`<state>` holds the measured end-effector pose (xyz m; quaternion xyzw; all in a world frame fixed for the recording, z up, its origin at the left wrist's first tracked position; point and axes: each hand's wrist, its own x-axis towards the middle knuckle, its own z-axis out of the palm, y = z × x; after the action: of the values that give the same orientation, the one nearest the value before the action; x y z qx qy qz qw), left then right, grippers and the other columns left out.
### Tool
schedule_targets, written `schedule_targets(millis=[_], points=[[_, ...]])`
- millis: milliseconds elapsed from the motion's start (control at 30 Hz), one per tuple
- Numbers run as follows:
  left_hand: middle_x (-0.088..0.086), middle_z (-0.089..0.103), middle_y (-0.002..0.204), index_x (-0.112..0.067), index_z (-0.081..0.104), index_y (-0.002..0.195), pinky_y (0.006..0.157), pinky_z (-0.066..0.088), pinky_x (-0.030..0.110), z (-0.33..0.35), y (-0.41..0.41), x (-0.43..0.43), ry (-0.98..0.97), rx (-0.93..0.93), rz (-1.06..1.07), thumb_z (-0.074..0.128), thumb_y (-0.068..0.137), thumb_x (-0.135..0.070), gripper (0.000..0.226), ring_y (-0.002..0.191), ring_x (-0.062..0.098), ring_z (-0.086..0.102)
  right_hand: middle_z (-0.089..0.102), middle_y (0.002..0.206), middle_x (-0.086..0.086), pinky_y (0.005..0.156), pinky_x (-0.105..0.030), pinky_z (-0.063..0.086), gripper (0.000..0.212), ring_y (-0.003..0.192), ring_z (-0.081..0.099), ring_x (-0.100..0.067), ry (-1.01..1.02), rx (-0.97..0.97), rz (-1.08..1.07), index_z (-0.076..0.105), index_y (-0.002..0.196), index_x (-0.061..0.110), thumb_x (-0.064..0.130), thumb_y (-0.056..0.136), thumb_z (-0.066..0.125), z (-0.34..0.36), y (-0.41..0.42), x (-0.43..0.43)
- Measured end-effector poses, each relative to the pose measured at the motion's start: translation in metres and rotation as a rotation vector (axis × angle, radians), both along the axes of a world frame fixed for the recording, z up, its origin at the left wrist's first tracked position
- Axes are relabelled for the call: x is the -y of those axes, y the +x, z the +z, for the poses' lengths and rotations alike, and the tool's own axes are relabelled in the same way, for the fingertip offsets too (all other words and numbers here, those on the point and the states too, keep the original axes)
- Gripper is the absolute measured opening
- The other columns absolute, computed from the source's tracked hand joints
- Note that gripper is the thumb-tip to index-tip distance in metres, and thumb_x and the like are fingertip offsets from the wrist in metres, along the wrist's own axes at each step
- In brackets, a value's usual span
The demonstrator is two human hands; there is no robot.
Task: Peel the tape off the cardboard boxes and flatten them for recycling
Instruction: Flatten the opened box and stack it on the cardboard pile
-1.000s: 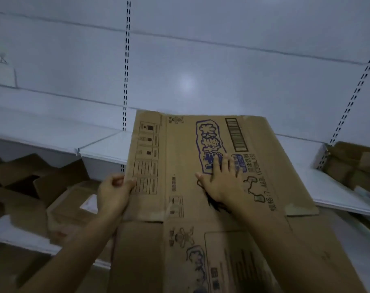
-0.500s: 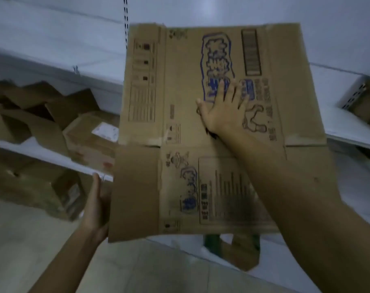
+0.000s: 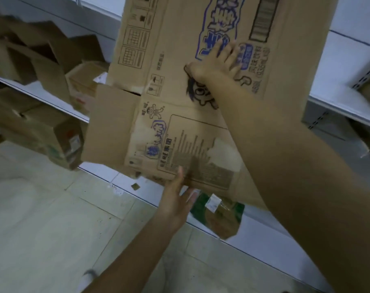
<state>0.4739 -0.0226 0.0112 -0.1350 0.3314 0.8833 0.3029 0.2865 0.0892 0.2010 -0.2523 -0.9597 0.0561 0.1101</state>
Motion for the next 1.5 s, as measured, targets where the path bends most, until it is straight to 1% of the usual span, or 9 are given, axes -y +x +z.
schedule_targets(millis=[233,400,600,700,800,933,1200,1400,1500], points=[[0.011,0.054,0.129,-0.003,0.047,0.132,0.1,0.045,0.045,0.018,-0.059,0.057,-0.405,0.176,0.547,0.06,0.093,-0.03,0.049,0.116,0.029,0.052,0.02,0.156,-0.011,0.113,-0.051,0.022,0.077,0.142,0.017,-0.032,0.149,0.094,0.387,0.035,0.144,0.017,0.061,0.084,0.053,0.015,0.041,-0.036],[0.012,0.058,0.122,0.001,0.051,0.128,0.094,0.048,0.044,0.046,-0.056,0.069,-0.54,0.166,0.634,0.056,0.094,-0.037,0.051,0.114,0.033,0.055,-0.001,0.161,-0.001,0.118,-0.046,0.005,0.111,0.148,0.0,-0.024,0.295,0.284,0.59,0.014,0.153,0.019,0.082,0.069,0.047,0.002,0.081,-0.047],[0.01,0.059,0.116,-0.005,0.048,0.126,0.091,0.05,0.044,0.091,-0.037,0.089,-0.461,0.008,0.676,0.053,0.096,-0.034,0.041,0.107,0.029,0.058,0.039,0.149,-0.01,0.114,-0.033,0.021,0.054,0.139,0.033,-0.025,0.097,-0.19,0.686,0.044,0.142,0.014,0.042,0.097,0.031,0.0,0.113,-0.082],[0.002,0.062,0.091,-0.013,0.056,0.094,0.067,0.05,0.028,0.12,-0.031,0.098,-0.331,-0.027,0.617,0.051,0.098,-0.028,0.016,0.083,0.018,0.061,0.055,0.131,-0.019,0.095,-0.035,0.039,0.035,0.117,0.052,-0.036,0.021,-0.348,0.558,0.047,0.134,0.016,0.015,0.101,0.036,0.007,0.124,-0.103],[-0.002,0.06,0.08,-0.017,0.052,0.082,0.066,0.051,0.03,0.133,-0.029,0.105,-0.308,-0.049,0.589,0.052,0.098,-0.027,0.018,0.071,0.013,0.057,0.055,0.122,-0.025,0.078,-0.04,0.046,0.042,0.1,0.057,-0.043,0.193,-0.309,0.41,0.031,0.141,0.026,0.02,0.1,0.038,0.015,0.131,-0.122],[-0.001,0.063,0.082,-0.014,0.056,0.095,0.051,0.05,0.026,0.131,-0.028,0.106,-0.31,-0.076,0.588,0.053,0.097,-0.024,0.011,0.07,0.012,0.062,0.022,0.156,-0.014,0.09,-0.051,0.045,0.075,0.127,0.041,-0.041,0.483,-0.215,0.368,0.02,0.149,0.016,0.001,0.088,0.06,0.009,0.139,-0.152],[-0.001,0.066,0.075,-0.014,0.059,0.092,0.05,0.056,0.026,0.122,-0.031,0.111,-0.268,-0.018,0.56,0.055,0.097,-0.023,0.011,0.057,0.009,0.065,0.041,0.145,-0.023,0.096,-0.049,0.039,0.063,0.122,0.049,-0.041,0.555,-0.424,0.681,0.036,0.145,0.012,0.028,0.088,0.058,-0.009,0.145,-0.151],[0.006,0.07,0.11,-0.012,0.061,0.115,0.083,0.056,0.043,0.133,-0.055,0.156,-0.209,-0.037,0.569,0.051,0.097,-0.027,0.026,0.099,0.023,0.068,0.056,0.133,-0.017,0.098,-0.045,0.046,0.032,0.123,0.054,-0.032,0.614,-0.813,0.939,0.061,0.126,0.005,0.02,0.098,0.056,0.039,0.145,-0.102],[0.008,0.074,0.076,-0.012,0.061,0.098,0.06,0.059,0.035,0.161,-0.062,0.174,-0.187,-0.15,0.552,0.041,0.101,-0.027,0.025,0.066,0.021,0.072,0.054,0.135,-0.019,0.099,-0.045,0.046,0.031,0.124,0.053,-0.033,0.617,-0.942,0.995,0.06,0.127,0.005,0.016,0.098,0.057,0.051,0.149,-0.074]])
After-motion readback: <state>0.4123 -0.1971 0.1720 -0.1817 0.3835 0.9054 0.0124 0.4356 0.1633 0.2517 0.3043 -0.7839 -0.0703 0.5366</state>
